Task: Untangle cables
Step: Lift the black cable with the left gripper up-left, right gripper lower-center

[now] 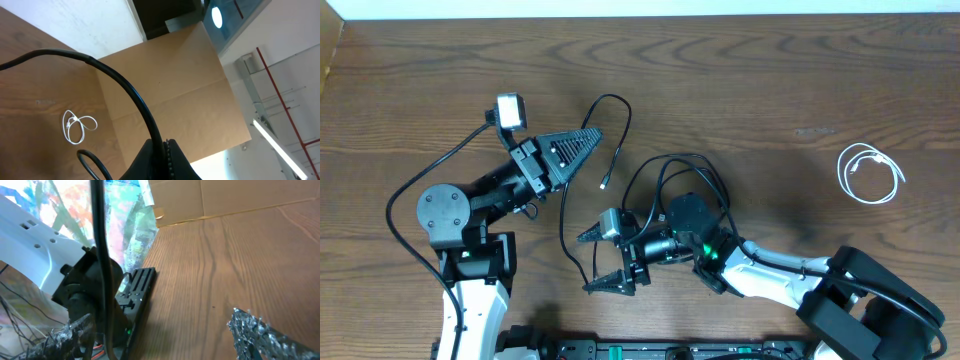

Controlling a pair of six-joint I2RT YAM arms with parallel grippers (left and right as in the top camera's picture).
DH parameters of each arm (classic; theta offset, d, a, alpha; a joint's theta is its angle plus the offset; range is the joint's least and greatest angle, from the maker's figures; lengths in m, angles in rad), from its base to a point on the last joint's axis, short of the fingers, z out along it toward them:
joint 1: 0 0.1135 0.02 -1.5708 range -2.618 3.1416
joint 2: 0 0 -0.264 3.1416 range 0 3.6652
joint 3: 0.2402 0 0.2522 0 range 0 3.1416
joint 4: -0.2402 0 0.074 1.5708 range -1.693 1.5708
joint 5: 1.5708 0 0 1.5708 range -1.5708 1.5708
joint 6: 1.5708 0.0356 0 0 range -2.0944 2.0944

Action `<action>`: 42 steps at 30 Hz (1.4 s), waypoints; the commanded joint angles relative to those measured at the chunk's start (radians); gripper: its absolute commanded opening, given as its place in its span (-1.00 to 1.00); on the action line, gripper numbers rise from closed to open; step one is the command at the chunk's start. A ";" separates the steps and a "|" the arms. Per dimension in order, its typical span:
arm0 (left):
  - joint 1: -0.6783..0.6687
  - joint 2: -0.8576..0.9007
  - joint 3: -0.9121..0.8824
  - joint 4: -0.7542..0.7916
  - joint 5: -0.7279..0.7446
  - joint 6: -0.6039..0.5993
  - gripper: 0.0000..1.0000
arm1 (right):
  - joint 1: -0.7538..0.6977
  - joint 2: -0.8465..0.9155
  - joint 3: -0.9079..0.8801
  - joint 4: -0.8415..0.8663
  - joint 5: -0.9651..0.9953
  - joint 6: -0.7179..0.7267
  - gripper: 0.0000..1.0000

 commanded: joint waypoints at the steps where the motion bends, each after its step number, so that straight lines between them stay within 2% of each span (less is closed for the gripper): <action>1: 0.003 0.014 -0.002 0.004 0.016 0.002 -0.85 | 0.018 0.002 -0.002 0.003 0.011 0.021 0.64; 17: 0.003 0.027 -0.003 0.004 0.016 0.002 -0.85 | 0.063 0.011 -0.002 0.001 0.027 0.029 0.47; 24: 0.003 0.027 -0.003 0.004 0.016 0.003 -0.85 | 0.084 0.012 -0.002 -0.058 0.123 0.029 0.35; 35: 0.003 0.027 -0.003 0.004 0.016 0.010 -0.85 | 0.114 0.013 -0.002 -0.054 0.121 0.036 0.34; 40: 0.003 0.027 -0.003 0.004 0.016 0.011 -0.85 | 0.124 0.013 -0.002 -0.012 0.054 0.036 0.10; 41: 0.003 0.027 -0.003 0.004 0.016 0.011 -0.85 | 0.124 0.013 -0.002 -0.010 0.044 0.036 0.02; 42: 0.003 0.027 -0.003 0.004 0.016 0.011 -0.85 | 0.124 0.013 -0.002 -0.012 0.044 0.036 -0.16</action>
